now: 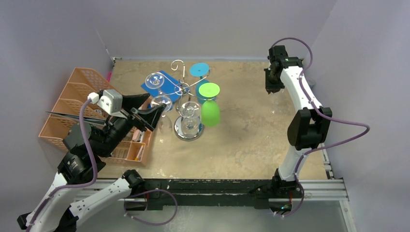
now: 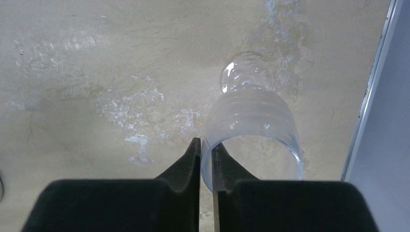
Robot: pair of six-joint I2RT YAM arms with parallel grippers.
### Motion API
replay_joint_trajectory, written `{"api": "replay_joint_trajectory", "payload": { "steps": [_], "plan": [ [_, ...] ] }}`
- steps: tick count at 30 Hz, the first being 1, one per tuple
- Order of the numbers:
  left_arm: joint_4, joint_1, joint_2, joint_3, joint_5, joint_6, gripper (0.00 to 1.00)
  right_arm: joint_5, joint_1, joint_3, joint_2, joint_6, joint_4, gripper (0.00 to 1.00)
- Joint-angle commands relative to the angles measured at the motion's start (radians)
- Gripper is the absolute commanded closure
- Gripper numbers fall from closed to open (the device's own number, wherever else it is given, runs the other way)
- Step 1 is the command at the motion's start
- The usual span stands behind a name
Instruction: Place the wine glass upside down on the wine glass rack
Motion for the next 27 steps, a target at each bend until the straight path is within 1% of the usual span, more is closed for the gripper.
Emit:
{"api": "replay_joint_trajectory", "payload": {
  "steps": [1,3,5,11,12,14,16,19,22,24,27],
  "plan": [
    [0.041,0.001,0.016,-0.002,-0.011,-0.033,0.34,-0.034,-0.004,-0.01,-0.047,0.007,-0.007,0.95],
    [0.04,0.001,0.024,0.017,0.008,-0.048,0.34,-0.023,-0.004,-0.02,-0.071,0.022,0.012,0.99],
    [0.025,0.001,0.033,0.051,0.042,-0.063,0.33,-0.009,-0.003,-0.039,-0.106,0.018,0.053,1.0],
    [0.046,0.001,0.074,0.099,0.071,-0.112,0.31,-0.164,0.005,-0.183,-0.269,0.103,0.187,1.0],
    [0.058,0.001,0.089,0.106,0.071,-0.132,0.3,-0.186,0.01,-0.213,-0.307,0.116,0.214,1.0],
    [0.078,0.001,0.13,0.126,0.076,-0.189,0.25,-0.225,0.016,-0.266,-0.383,0.144,0.276,1.0],
    [0.087,0.001,0.184,0.157,0.099,-0.232,0.23,-0.28,0.018,-0.31,-0.459,0.166,0.336,1.0],
    [0.097,0.001,0.262,0.201,0.08,-0.33,0.22,-0.357,0.019,-0.395,-0.597,0.21,0.449,1.0],
    [0.174,0.001,0.327,0.212,0.038,-0.501,0.26,-0.423,0.019,-0.494,-0.72,0.266,0.604,1.0],
    [0.204,0.001,0.387,0.248,0.069,-0.578,0.29,-0.464,0.019,-0.537,-0.791,0.296,0.689,1.0],
    [0.2,0.001,0.487,0.32,0.104,-0.693,0.29,-0.497,0.019,-0.592,-0.877,0.324,0.791,1.0]
  ]
}}
